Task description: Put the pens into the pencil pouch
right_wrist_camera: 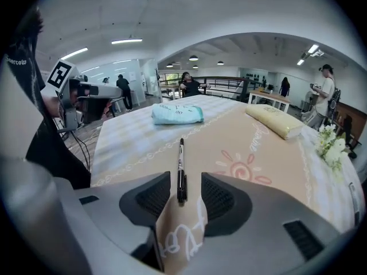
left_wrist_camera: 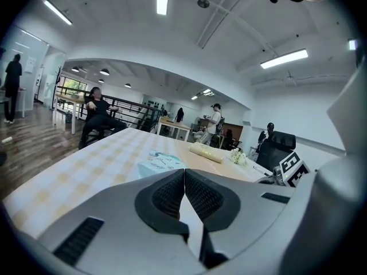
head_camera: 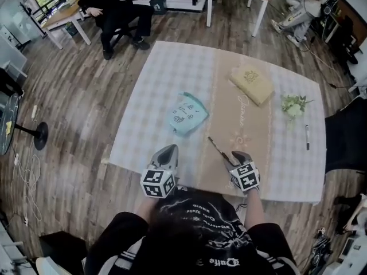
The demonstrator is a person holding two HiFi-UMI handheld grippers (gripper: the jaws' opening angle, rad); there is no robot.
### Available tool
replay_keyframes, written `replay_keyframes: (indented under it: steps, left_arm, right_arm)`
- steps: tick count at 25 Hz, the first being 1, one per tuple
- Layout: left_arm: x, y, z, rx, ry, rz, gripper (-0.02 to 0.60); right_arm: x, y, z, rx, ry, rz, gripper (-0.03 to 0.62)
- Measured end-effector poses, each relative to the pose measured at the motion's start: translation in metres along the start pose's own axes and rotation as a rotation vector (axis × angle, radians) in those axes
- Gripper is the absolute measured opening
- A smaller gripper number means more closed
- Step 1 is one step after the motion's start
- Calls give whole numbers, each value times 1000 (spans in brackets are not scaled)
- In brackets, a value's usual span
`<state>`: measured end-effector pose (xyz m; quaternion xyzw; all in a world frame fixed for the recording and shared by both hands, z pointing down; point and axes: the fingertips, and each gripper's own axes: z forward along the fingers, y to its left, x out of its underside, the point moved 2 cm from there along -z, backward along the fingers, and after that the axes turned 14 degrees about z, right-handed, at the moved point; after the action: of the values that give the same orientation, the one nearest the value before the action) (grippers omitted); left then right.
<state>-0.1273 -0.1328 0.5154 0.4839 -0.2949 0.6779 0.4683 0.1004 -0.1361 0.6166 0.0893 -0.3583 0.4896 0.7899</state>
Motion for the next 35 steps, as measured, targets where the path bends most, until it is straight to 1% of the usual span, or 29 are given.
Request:
replay_keyframes:
  steps: [2,5,6,8,10,12,13,14,23,29,35]
  left_arm:
    - [-1,3,2,-23,-2,-5,21]
    - [1,4,1,-50,2,-10,21]
    - [2,4,1,-58,4,-11,21]
    - [3,5,1,-69,6,-14,21]
    - [3,5,1,-74,9,-16,21]
    - [4,5,2,-77,10,-16,21]
    - [4,4,2,-78,11,-15,21]
    - [5,3,2,-77,14,-12,21]
    - [2,4,-1,-83,14,8,21]
    - [-1,1,6,-82,18,14,23]
    - [-9,-7,27,-42,24,14,30]
  right_arm:
    - [2,0,9,-21,33,-19,183]
    - [11,1,18,-28,80,-55,189]
    - [13,0,20,-23,91,-72,182]
    - [15,0,22,-20,101,-96,138]
    - [15,1,23,-37,102,-81,115]
    - [14,0,24,-42,96,-55,105]
    - [14,-1,24,-38,92,-48,80]
    - [14,-2,24,-33,88,-44,69]
    - [13,-5,20,-10,57,-16,64]
    - [-7,-14,0,26,-27,-1,63]
    - [-16,-21,-14,49,-60,4,64]
